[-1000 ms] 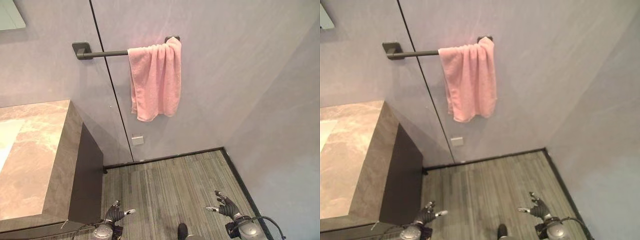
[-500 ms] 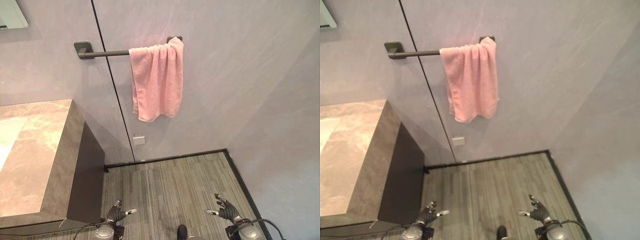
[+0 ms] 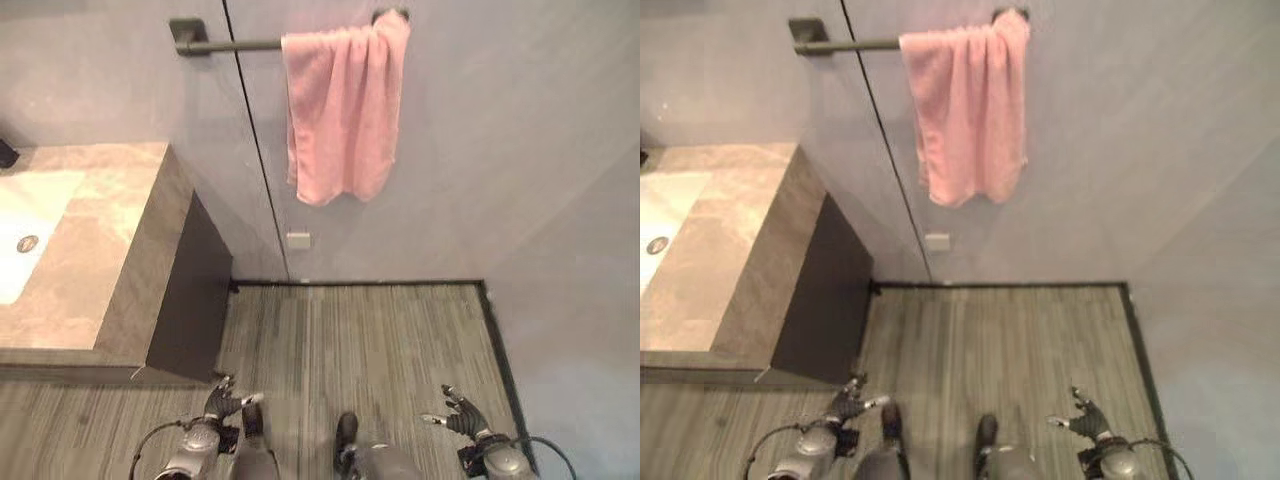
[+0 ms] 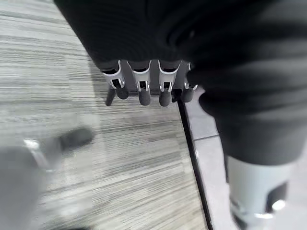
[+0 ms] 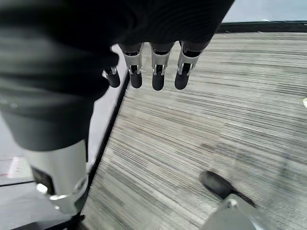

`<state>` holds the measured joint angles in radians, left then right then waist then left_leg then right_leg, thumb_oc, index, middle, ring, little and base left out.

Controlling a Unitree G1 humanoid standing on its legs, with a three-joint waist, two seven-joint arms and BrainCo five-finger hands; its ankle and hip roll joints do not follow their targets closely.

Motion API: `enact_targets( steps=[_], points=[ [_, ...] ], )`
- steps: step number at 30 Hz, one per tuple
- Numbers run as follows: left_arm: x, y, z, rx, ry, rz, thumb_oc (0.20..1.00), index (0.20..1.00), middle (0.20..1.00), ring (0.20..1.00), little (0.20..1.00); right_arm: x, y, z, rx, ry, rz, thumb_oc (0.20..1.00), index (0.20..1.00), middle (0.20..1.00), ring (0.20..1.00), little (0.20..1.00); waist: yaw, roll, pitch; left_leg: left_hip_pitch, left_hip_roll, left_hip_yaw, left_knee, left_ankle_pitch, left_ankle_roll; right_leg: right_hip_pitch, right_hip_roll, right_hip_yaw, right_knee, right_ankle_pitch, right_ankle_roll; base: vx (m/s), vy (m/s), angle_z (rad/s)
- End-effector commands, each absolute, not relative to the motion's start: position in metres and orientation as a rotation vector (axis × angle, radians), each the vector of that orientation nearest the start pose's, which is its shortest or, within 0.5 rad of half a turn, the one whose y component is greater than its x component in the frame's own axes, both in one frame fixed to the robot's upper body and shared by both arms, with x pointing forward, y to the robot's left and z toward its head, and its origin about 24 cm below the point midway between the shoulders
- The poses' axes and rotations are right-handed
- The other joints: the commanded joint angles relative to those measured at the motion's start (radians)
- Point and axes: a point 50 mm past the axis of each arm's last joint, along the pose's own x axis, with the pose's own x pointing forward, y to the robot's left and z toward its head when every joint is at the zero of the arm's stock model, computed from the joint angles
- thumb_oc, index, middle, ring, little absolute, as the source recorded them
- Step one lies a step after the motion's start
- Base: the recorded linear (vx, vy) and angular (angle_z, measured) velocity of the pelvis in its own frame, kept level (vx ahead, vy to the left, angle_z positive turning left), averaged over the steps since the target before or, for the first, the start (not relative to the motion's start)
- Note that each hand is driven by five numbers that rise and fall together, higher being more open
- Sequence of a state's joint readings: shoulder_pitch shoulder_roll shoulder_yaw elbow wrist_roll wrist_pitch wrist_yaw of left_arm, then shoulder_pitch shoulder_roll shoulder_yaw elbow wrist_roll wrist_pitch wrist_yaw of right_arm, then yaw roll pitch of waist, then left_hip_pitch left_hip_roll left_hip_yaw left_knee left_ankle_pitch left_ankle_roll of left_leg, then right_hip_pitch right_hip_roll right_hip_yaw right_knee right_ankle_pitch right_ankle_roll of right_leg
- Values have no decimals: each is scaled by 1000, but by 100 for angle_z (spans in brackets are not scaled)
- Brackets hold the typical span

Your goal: Put brush and paste in cup on sink, flatten towel.

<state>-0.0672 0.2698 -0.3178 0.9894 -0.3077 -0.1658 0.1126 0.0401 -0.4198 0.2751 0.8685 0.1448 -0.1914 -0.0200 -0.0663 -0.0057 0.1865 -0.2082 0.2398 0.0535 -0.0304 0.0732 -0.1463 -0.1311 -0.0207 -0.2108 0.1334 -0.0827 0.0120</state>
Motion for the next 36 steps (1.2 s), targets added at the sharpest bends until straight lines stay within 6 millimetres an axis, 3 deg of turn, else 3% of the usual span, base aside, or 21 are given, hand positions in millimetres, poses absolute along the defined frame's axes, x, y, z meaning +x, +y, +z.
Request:
enact_targets(
  steps=[1,3,6,9,10,11,17,18,19,21,22,23,24,26,28,29,31,32,33,36],
  points=[
    [177,225,-116,167,722,134,1000,1000,1000,1000,1000,162,-249,-97,-345,648,38,1000,1000,1000,1000,1000,-13,-32,-49,-7,-103,54,130,16,64,167,-181,80,-73,84,135,252,327,-95],
    [179,228,-113,171,703,138,1000,1000,1000,1000,1000,175,-243,-89,-320,586,45,1000,1000,1000,1000,1000,-9,-35,-40,-10,-129,85,178,-31,90,147,-225,107,-36,102,154,170,307,-85],
    [184,231,-110,183,686,135,1000,1000,1000,1000,1000,182,-237,-85,-323,557,66,1000,1000,1000,1000,1000,-3,-35,-32,-19,-142,109,218,-60,103,125,-245,126,-12,114,161,88,203,-54],
    [190,235,-105,195,663,143,1000,1000,1000,1000,1000,188,-225,-82,-346,529,134,1000,1000,1000,1000,1000,-3,-36,-26,-9,-174,130,244,-109,133,103,-282,130,27,186,178,97,181,-36],
    [190,235,-105,195,663,143,1000,1000,1000,1000,1000,188,-225,-82,-346,529,135,1000,1000,1000,1000,1000,-2,-36,-26,-9,-174,131,244,-109,134,103,-283,131,26,187,179,84,124,-10],
    [190,235,-103,197,656,137,1000,1000,1000,1000,1000,187,-223,-83,-371,536,161,1000,1000,1000,1000,1000,-3,-40,-29,2,-185,139,244,-118,144,101,-292,133,31,234,186,59,75,-5],
    [185,234,-106,212,673,106,1000,1000,1000,1000,1000,183,-223,-85,-374,547,160,1000,1000,1000,1000,1000,-10,-44,-43,54,-217,150,195,-124,168,80,-312,153,83,336,204,102,131,-3],
    [182,232,-107,224,682,84,1000,1000,1000,1000,1000,181,-225,-86,-371,554,152,1000,1000,1000,1000,1000,-14,-38,-41,94,-235,151,149,-124,188,50,-320,158,161,388,195,152,321,-12],
    [181,231,-107,224,684,74,1000,1000,1000,1000,1000,182,-226,-86,-367,553,144,1000,1000,1000,1000,1000,-21,-29,-24,123,-239,149,126,-120,205,13,-305,176,249,403,185,131,302,-2],
    [179,228,-109,223,692,60,1000,1000,1000,1000,1000,183,-225,-85,-355,547,143,1000,1000,1000,1000,1000,-40,-19,-18,137,-243,131,113,-117,212,-14,-220,228,285,334,173,67,122,2],
    [179,228,-109,223,691,60,1000,1000,1000,1000,1000,183,-225,-85,-355,546,143,1000,1000,1000,1000,1000,-39,-18,-21,134,-242,132,111,-115,211,-18,-218,229,283,336,172,110,105,16],
    [178,230,-110,232,700,70,1000,1000,1000,1000,1000,182,-223,-86,-336,548,143,1000,1000,1000,1000,1000,-41,-16,-22,157,-243,140,93,-108,211,-49,-170,193,259,230,152,134,73,16],
    [176,232,-111,231,709,76,1000,1000,1000,1000,1000,183,-221,-85,-330,539,143,1000,1000,1000,1000,1000,-34,-21,-26,172,-241,156,77,-126,204,-71,-179,119,184,202,149,222,46,-14],
    [176,231,-113,221,717,79,1000,1000,1000,1000,1000,184,-219,-86,-326,538,156,1000,1000,1000,1000,1000,-54,-32,-15,194,-244,134,77,-139,191,-123,-132,176,58,206,163,176,-49,-55],
    [176,232,-113,220,719,86,1000,1000,1000,1000,1000,184,-218,-86,-329,538,160,1000,1000,1000,1000,1000,-58,-37,-11,211,-246,134,71,-146,185,-139,-132,170,-3,224,168,173,-55,13],
    [177,232,-113,225,713,93,1000,1000,1000,1000,1000,186,-218,-84,-339,529,164,1000,1000,1000,1000,1000,-62,-45,-8,244,-249,136,57,-158,179,-159,-146,127,-71,276,179,295,-101,35],
    [177,229,-114,221,717,85,1000,1000,1000,1000,1000,184,-217,-85,-341,534,171,1000,1000,1000,1000,1000,-78,-47,-2,288,-254,110,55,-174,171,-175,-142,121,-103,312,189,406,-148,36],
    [176,227,-115,224,726,80,1000,1000,1000,1000,1000,180,-217,-86,-339,545,178,1000,1000,1000,1000,1000,-82,-51,-11,316,-253,88,59,-187,162,-165,-136,135,-96,302,181,606,-284,83],
    [171,225,-120,215,751,85,1000,1000,1000,1000,1000,180,-220,-87,-349,556,179,1000,1000,1000,1000,1000,-84,-41,-34,346,-228,60,65,-179,145,-139,-103,120,-68,283,157,606,-323,130],
    [171,218,-121,209,755,50,1000,1000,1000,1000,1000,183,-229,-82,-388,540,174,1000,1000,1000,1000,1000,-86,-18,-54,345,-182,36,80,-137,109,-118,-74,74,-49,237,131,362,-232,53]
  ],
)
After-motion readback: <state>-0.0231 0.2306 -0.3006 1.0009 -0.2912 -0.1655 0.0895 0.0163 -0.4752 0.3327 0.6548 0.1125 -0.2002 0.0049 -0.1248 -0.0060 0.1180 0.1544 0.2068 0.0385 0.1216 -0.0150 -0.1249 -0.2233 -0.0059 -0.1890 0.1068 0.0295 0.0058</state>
